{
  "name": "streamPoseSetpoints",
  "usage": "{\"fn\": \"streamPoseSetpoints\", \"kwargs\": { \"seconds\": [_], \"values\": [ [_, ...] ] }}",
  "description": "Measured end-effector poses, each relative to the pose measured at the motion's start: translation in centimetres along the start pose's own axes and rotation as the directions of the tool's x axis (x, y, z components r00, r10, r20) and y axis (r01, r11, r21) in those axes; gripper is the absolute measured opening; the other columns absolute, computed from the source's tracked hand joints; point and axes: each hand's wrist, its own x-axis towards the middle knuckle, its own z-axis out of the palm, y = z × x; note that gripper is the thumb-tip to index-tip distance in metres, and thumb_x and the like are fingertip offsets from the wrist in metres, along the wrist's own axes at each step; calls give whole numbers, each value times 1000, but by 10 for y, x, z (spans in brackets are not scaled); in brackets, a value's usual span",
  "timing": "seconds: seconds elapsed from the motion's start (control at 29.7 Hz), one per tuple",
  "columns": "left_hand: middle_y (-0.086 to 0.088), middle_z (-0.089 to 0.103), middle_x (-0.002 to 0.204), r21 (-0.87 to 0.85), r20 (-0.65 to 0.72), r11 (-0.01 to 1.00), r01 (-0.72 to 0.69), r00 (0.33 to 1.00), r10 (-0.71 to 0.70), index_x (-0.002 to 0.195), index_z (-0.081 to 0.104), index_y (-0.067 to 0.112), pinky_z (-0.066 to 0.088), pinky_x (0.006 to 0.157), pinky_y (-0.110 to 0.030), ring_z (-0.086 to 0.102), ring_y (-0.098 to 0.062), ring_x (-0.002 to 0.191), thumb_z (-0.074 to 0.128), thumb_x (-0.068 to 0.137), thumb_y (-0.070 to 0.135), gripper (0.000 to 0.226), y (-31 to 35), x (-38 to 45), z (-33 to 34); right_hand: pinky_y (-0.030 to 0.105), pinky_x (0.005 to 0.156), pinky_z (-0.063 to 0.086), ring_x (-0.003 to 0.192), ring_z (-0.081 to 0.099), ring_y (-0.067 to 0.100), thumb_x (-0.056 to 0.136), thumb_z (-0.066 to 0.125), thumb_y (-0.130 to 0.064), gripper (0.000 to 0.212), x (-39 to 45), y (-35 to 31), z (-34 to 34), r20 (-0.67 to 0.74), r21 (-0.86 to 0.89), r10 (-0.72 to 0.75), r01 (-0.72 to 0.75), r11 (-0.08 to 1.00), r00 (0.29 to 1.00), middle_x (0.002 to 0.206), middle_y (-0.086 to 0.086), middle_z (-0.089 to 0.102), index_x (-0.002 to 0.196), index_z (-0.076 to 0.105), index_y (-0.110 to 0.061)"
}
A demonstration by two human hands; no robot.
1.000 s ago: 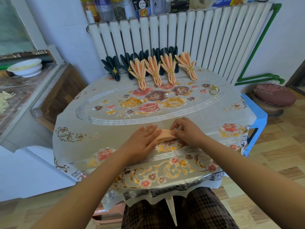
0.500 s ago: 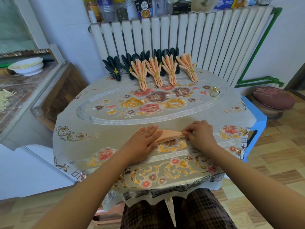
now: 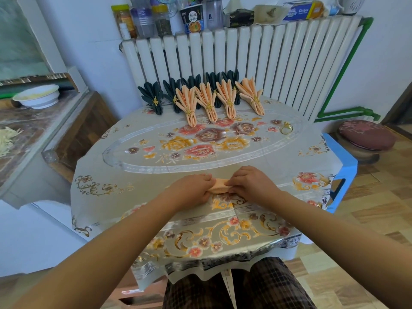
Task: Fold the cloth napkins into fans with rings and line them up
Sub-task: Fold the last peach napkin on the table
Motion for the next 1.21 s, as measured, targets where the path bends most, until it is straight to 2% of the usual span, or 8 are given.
{"fn": "streamPoseSetpoints", "kwargs": {
  "seconds": [0.13,0.24,0.44,0.67,0.88,1.04,1.15,1.21],
  "values": [
    [-4,66,110,-96,-34,995,10,999,-13,117,62,18,49,80,-36,62,-22,94,45,95,22,28,-7,6,-7,25,64,50,62,63,20,59,86,-14,24,0,1,3,-34,-26,-9,8,1000,999,71,0,69,80,75,-12],
    [-2,66,88,-115,16,991,67,998,-66,101,66,17,47,69,-34,58,-19,77,48,95,27,21,-11,13,-17,29,65,53,63,62,20,63,79,-14,18,4,0,2,-50,-1,49,-49,999,998,70,0,68,80,74,-12],
    [5,61,106,139,-119,990,5,993,12,116,60,26,46,80,-33,58,-19,95,51,91,40,30,-2,23,-20,23,76,37,90,58,18,88,58,-25,24,16,4,-4,62,16,207,-208,978,976,97,1,69,106,70,-15],
    [-2,68,86,-34,-92,994,104,990,-107,93,71,18,41,63,-29,60,-22,84,52,89,17,19,-15,41,-30,32,76,44,89,58,22,89,59,-31,30,15,15,3,33,52,211,-212,976,977,98,5,68,114,67,-16],
    [0,67,95,12,70,998,55,996,-56,100,70,19,40,70,-28,58,-18,91,60,91,30,17,-15,63,-49,35,65,49,72,60,26,85,52,-32,35,6,28,10,-29,-3,172,-172,985,985,79,6,67,104,71,-10],
    [2,61,89,39,15,999,11,1000,-12,93,63,21,35,67,-28,60,-21,95,53,95,30,14,-7,80,-56,34,66,45,71,59,30,86,53,-22,29,4,47,5,-130,17,267,-267,963,955,76,8,66,101,73,-7],
    [-2,66,103,1,-47,1000,-30,998,30,115,65,21,43,72,-32,60,-23,100,51,96,27,24,2,95,-62,31,66,43,69,59,29,86,50,-25,31,-3,64,-8,-181,25,306,-306,952,935,74,7,66,97,74,-8],
    [-2,69,104,-58,-86,998,-37,996,32,113,69,25,47,76,-34,61,-23,97,53,94,28,24,10,107,-65,31,65,44,68,59,29,86,43,-31,40,-7,78,-17,-169,19,316,-317,948,934,74,7,66,96,75,-9]
  ]
}}
